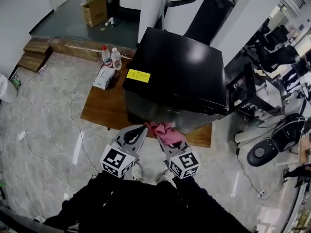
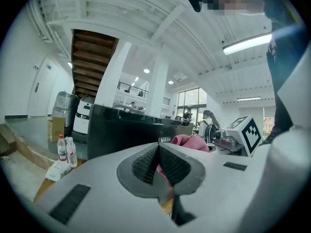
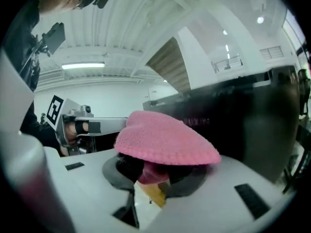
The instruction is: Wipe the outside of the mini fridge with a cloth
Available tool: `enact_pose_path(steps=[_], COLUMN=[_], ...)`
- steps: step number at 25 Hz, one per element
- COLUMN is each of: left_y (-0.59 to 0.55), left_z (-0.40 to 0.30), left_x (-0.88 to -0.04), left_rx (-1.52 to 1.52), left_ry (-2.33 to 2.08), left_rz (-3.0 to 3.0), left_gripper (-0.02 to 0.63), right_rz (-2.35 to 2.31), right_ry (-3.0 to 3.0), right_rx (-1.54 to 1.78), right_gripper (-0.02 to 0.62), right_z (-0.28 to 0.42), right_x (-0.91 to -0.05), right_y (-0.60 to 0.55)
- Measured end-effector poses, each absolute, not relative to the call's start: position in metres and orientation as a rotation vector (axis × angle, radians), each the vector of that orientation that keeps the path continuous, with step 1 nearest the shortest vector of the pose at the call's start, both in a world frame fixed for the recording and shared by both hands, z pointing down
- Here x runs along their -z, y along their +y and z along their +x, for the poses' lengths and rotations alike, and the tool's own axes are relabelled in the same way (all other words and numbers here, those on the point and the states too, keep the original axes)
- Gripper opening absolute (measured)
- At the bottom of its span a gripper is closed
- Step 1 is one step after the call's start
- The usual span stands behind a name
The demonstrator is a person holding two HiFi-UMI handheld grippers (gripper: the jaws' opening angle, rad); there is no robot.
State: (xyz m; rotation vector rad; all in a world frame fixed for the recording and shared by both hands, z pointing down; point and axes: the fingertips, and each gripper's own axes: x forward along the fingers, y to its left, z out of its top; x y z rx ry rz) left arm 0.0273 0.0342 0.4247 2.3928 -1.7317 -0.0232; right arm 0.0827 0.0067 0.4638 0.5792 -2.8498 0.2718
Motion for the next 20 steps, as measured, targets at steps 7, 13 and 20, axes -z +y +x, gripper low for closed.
enact_pose_path(steps=[7,13,20], left_y=[0.022,-0.021,-0.093], left_z=[0.038,0.048,0.049], left_x=[-0.325,-0.25,-0.204], left_rx=[0.046,0.072,0.037], left_ry=[-1.743,-1.809,-1.931], left_rz=[2.485,2.543,2.519], left_gripper=[0.006,0.006,0.006], right_rz=[0.612,0.583,0.445], right_ry=[-2.923,-2.871,-2.668], right_rx=[0.162,0.37,0.705], right_gripper=[0.12,0.12,0.12], right_z=[0.096,0.116,0.119], right_x=[-0.342,-0.27,-0.231], right_y=[0.0,-0.052,-0.138])
